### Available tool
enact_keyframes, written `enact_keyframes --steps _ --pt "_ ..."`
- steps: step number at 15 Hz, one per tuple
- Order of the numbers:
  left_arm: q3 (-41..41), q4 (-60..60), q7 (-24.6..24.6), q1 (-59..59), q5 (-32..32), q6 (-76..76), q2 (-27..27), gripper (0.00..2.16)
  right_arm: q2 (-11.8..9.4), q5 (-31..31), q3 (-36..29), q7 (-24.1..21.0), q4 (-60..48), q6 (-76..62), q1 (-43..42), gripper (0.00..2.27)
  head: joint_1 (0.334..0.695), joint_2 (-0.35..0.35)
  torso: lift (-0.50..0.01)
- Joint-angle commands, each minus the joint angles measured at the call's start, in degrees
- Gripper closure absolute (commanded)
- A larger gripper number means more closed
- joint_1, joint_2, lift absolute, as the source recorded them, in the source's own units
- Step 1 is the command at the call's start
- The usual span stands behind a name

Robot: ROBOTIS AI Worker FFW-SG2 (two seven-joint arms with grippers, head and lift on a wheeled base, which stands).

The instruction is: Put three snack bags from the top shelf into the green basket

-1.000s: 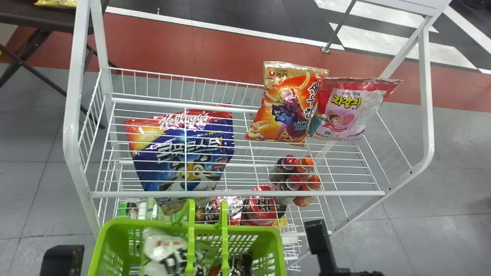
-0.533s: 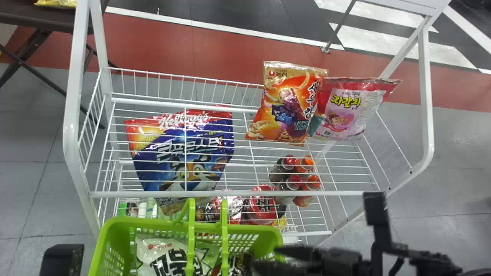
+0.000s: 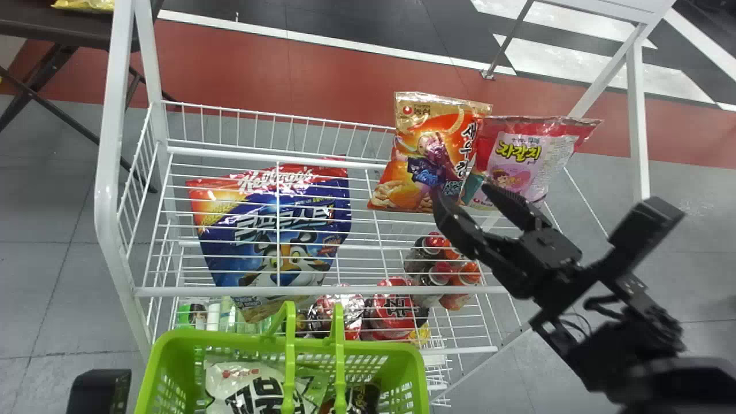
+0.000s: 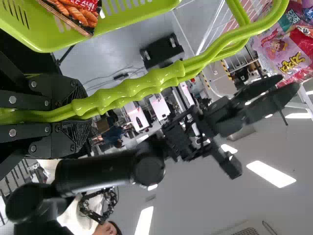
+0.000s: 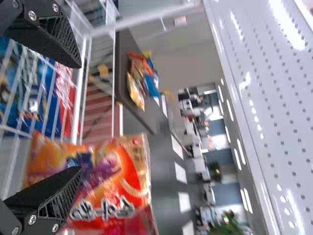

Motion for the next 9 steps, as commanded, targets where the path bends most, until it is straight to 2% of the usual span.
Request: enact_keyframes --steps 1,6,7,9 --pt "-0.4 0.3 0.2 -0.3 -0.3 0.1 0.0 1.57 -0.3 4.9 3.4 -2.5 7.2 -1.3 -7.4 0.07 0.695 -0.35 -0.046" --pt "0.3 0.3 0.4 -0.7 -0.2 0.7 0.1 1.57 -0.6 10.2 9.2 -7.2 19.2 -1.0 -17.8 0.11 0.695 -0.35 -0.046" --pt "0.4 0.4 0.4 -0.8 -0.1 0.7 0.1 1.57 -0.7 10.9 9.5 -6.9 20.6 -0.4 -19.0 0.46 0.695 -0.35 -0.046" --pt "0.5 0.8 0.4 -1.4 0.1 0.7 0.1 1.57 -0.9 10.7 10.1 -5.7 21.1 -0.4 -19.2 2.17 0.695 -0.35 -0.046"
